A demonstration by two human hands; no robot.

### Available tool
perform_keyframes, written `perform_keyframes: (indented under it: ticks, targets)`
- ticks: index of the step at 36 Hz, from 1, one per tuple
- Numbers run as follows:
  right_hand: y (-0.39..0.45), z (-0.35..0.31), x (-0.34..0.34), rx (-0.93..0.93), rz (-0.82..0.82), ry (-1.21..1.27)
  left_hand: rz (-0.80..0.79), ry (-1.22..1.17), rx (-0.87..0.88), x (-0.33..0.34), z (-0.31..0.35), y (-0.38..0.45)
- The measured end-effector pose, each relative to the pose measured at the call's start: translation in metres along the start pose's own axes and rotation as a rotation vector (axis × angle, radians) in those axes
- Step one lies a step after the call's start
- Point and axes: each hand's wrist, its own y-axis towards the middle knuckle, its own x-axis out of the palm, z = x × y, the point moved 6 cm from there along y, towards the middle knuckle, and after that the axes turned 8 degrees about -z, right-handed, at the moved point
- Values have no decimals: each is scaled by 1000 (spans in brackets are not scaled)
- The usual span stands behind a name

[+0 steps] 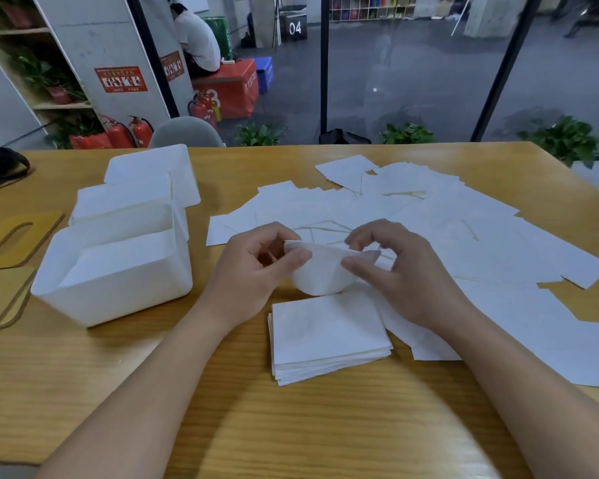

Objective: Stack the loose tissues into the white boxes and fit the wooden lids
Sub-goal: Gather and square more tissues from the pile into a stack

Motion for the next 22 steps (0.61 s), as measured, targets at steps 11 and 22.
perform_keyframes:
  ticks: [11, 22]
  targets:
    - [-1, -5, -18, -52, 164, 229, 9, -123, -50, -18, 0, 0]
    - [-6, 17, 7, 185, -469, 206, -582, -107, -277, 2, -18, -14]
